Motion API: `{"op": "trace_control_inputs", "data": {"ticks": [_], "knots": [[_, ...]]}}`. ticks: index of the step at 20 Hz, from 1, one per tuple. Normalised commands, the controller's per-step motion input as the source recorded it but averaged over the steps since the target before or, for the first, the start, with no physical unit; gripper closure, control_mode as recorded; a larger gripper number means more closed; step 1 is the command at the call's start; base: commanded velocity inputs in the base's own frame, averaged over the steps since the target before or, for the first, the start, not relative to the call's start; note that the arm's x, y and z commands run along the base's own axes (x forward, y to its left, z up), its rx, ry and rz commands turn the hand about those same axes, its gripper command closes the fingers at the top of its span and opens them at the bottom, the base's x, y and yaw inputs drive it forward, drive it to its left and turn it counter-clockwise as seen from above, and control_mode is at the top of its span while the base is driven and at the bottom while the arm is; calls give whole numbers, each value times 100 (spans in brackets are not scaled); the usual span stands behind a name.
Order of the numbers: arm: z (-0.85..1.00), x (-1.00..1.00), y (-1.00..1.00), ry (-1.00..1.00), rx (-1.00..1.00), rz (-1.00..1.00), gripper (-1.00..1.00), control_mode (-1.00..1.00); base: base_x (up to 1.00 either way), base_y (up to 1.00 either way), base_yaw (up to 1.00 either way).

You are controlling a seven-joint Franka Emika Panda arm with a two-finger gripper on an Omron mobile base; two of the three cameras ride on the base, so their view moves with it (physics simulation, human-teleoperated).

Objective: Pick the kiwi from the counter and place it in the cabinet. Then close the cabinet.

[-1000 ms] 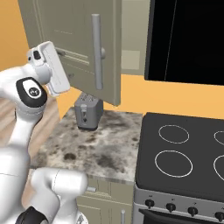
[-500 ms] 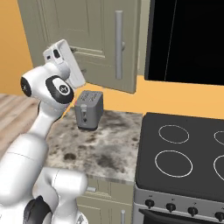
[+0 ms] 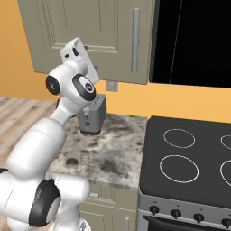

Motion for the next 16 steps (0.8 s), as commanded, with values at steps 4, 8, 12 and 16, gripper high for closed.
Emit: {"op": "trace_control_inputs", "data": {"ticks": [4, 8, 12, 16], "knots": [[0, 56, -24, 0, 0, 13, -100, -100, 0, 0, 0], [0, 53, -24, 0, 0, 12, -100, -100, 0, 0, 0], [0, 46, -22, 0, 0, 11, -100, -100, 0, 0, 0], [0, 38, -21, 0, 0, 10, -100, -100, 0, 0, 0]]}}
